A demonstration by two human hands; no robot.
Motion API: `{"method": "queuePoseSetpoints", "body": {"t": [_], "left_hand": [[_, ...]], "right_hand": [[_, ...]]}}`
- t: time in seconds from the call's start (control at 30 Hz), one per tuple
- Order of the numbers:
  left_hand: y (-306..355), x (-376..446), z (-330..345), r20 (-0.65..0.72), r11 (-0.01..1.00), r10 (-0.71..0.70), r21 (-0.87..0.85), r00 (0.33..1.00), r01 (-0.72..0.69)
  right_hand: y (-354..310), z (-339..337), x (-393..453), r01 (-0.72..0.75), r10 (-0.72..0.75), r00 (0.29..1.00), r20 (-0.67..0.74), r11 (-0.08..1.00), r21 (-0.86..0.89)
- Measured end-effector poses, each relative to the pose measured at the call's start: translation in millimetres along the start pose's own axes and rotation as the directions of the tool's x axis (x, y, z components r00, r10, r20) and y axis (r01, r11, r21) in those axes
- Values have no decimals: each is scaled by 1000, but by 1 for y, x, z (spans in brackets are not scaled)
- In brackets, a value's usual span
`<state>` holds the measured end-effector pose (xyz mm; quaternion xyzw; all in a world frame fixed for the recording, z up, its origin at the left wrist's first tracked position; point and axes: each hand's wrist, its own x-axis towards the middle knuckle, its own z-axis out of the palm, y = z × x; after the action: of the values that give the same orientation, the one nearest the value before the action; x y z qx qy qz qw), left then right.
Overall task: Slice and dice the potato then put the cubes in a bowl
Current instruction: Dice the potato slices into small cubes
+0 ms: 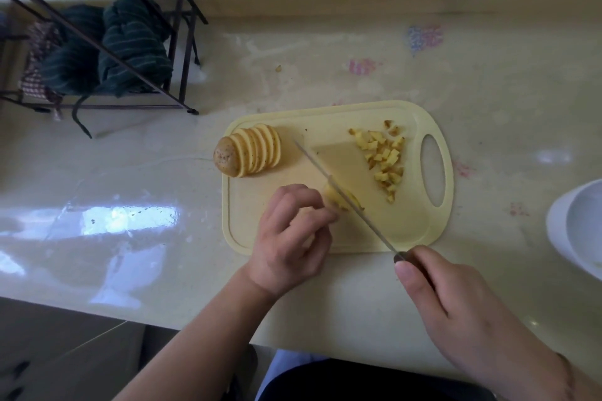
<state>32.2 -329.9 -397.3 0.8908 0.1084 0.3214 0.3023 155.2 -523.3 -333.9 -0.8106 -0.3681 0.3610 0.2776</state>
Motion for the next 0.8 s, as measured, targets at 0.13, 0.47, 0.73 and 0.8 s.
{"method": "queuePoseSetpoints", "body": {"t": [0.13,0.47,0.73,0.8], "left_hand": [[23,45,-34,45,998,58,-39,997,-56],[-12,78,-44,767,964,2,168,642,-205],[-26,52,-35,765,980,-2,131,643,-153],[-27,50,-35,752,978,24,120,659,-173]], "right_hand": [[-1,-3,-6,-1,4,1000,13,974,-226],[-3,10,-13,192,-234,972,-2,803,-565],[0,17,-12,215,-254,967,23,762,-612],[5,20,-13,222,-273,962,9,762,-608]]}}
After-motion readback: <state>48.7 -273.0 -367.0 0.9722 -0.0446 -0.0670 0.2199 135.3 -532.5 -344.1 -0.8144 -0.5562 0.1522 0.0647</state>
